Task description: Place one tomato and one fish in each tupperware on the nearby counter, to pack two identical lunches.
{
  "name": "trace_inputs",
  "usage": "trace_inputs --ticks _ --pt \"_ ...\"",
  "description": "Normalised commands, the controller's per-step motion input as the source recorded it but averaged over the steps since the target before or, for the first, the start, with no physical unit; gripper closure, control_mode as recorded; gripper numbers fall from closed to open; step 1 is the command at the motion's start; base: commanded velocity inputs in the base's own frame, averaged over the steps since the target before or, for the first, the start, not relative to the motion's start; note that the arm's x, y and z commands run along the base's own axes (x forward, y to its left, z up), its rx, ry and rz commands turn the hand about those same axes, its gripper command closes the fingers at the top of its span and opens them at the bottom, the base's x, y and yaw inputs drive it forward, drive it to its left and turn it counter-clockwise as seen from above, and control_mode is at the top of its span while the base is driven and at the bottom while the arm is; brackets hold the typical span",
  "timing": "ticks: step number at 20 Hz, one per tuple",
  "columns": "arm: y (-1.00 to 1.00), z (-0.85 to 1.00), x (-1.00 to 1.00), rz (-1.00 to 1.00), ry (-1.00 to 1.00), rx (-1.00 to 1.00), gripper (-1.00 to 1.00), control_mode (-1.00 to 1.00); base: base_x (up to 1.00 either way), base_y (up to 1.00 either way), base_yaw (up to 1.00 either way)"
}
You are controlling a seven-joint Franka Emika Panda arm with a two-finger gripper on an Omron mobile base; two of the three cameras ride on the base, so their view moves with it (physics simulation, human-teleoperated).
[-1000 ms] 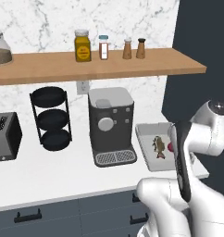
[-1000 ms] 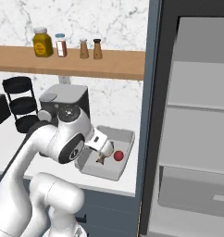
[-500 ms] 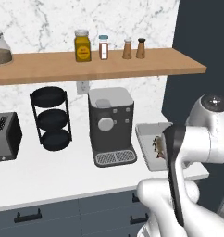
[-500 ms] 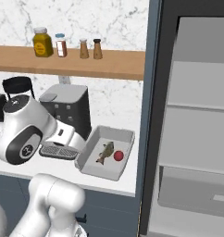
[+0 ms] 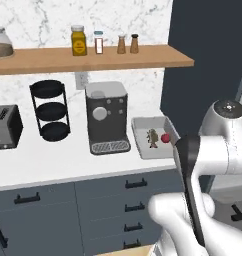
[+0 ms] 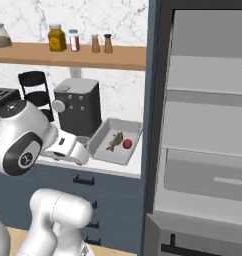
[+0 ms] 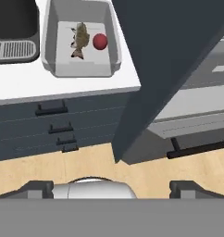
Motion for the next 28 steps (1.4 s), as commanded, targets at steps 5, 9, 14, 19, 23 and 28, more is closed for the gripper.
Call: trace_inputs --ticks 5,9,14,19,23,28 --pt "0.0 0.0 0.0 0.0 0.0 0.0 -1.0 1.0 -0.38 -1.0 0.0" --pt "0.0 0.0 0.0 0.0 0.0 0.0 -1.0 1.0 0.34 -1.0 0.0" --pt "0.0 0.0 0.0 0.0 0.0 0.0 -1.0 1.0 0.7 -0.99 0.03" --pt "0.0 0.0 0.0 0.0 0.0 0.0 -1.0 1.0 0.3 -0.91 0.16" --pt "0.0 0.0 0.0 0.0 0.0 0.0 -1.0 1.0 0.26 -0.9 0.07" --pt "0.0 0.0 0.0 0.0 0.0 0.0 -1.0 1.0 0.02 -0.79 -0.13"
